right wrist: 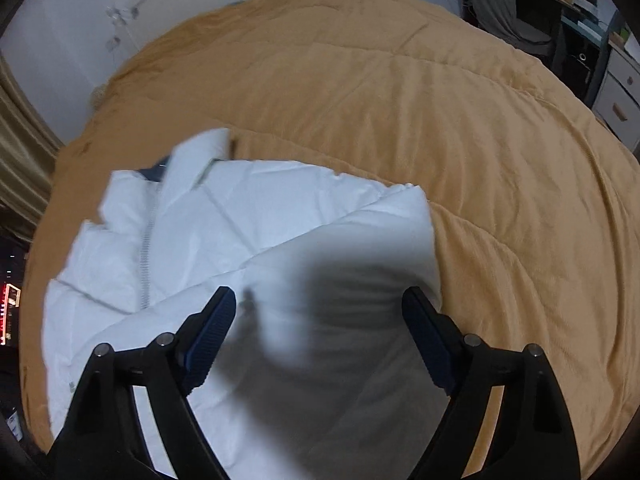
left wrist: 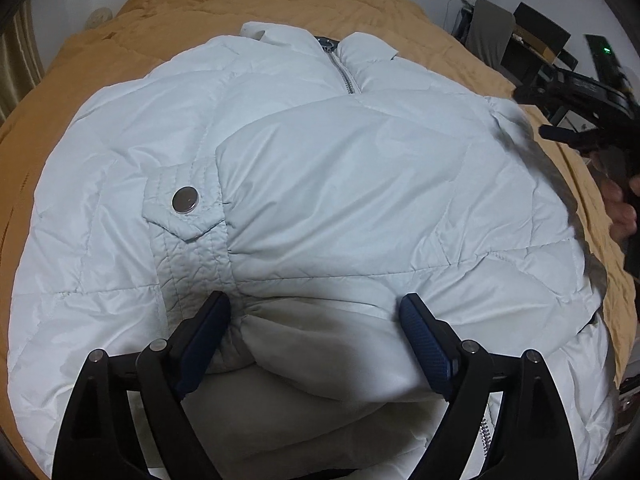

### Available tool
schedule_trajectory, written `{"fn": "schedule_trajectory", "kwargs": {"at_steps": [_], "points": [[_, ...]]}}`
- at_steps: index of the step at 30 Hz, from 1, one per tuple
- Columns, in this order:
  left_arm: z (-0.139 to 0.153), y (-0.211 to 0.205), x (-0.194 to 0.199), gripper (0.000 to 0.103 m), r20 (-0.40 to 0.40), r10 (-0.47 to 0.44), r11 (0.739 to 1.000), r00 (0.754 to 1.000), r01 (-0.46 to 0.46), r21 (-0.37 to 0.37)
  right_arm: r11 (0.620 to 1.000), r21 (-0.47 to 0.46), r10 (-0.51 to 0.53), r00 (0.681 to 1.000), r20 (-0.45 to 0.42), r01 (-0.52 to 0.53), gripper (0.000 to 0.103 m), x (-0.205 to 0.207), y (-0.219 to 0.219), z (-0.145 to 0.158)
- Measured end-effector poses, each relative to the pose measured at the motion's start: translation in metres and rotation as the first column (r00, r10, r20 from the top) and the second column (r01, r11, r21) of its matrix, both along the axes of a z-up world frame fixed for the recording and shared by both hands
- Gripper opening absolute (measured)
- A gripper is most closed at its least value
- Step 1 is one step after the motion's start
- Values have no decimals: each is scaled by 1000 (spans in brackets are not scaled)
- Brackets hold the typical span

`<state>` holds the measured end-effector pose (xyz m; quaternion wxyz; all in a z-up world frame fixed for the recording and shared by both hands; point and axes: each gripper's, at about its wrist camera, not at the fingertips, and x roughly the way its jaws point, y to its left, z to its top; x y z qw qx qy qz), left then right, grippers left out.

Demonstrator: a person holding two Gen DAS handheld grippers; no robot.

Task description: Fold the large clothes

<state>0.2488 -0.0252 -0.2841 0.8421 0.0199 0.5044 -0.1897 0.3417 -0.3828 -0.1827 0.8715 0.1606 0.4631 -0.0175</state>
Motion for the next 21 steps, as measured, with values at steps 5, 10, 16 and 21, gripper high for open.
{"fn": "schedule_trajectory", "kwargs": {"at_steps": [5,10,16,21], "points": [[-1,3,0,96,3,-11,999,1000,11,-47,990,-117,78,997,-20,-79,103,-75,39,2],[1,-1,-2,101,-8,-23,999,1000,23,-36,977,-195,42,976,-213,-84,103,-92,21,-60],[19,44,1,101,21,124,992,992,-124,-27,983,103,-124,966,-228,150,103,-133,-44,-62],[31,51,-1,101,74,123,992,990,-122,-22,1000,9,-17,1000,-20,17,103,-157,-4,-11]]}}
